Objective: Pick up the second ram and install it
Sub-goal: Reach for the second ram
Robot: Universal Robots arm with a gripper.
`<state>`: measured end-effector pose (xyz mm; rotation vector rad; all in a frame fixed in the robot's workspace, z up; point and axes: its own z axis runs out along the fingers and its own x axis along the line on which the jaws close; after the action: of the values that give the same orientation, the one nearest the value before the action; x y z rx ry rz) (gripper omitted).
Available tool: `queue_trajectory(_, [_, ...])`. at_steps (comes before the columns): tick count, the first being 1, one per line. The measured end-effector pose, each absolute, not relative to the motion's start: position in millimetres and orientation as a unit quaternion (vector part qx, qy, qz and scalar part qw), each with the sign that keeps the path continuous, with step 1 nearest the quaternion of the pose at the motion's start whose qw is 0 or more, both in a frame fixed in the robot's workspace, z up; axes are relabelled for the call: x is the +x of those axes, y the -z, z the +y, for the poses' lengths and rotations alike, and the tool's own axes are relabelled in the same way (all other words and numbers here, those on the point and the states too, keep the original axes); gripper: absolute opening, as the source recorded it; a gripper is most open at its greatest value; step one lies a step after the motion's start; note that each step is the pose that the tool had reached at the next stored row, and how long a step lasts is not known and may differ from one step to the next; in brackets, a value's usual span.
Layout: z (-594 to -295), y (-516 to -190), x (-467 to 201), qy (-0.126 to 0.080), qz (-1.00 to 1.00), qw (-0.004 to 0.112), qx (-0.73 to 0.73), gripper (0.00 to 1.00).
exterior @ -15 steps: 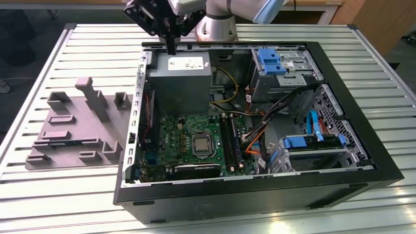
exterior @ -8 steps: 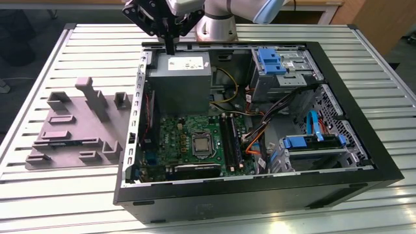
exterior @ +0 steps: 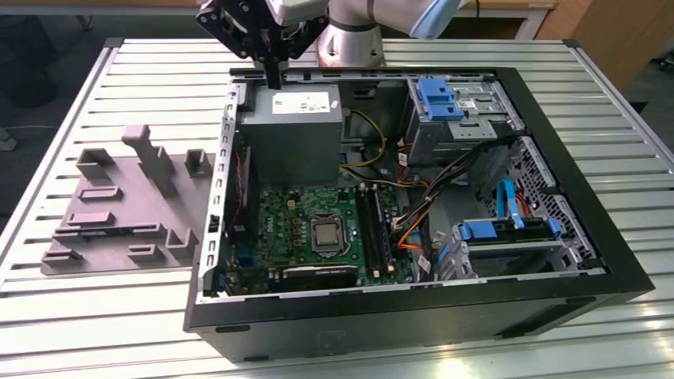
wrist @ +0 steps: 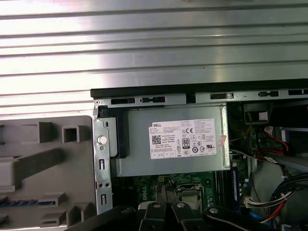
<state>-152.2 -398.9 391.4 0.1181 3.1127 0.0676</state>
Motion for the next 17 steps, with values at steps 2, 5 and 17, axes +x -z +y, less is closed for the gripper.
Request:
queue_trajectory(2, [-398.9, -391.3, -152.8, -0.022, 0.999, 0.013, 0.038, 0.11])
queue_trajectory(5, [-398.9, -391.2, -153.5, -0.022, 0.999, 0.013, 0.038, 0.11])
queue_trajectory(17, [-399.0, -390.8, -156.1, -0.022, 0.999, 0.013, 0.038, 0.11])
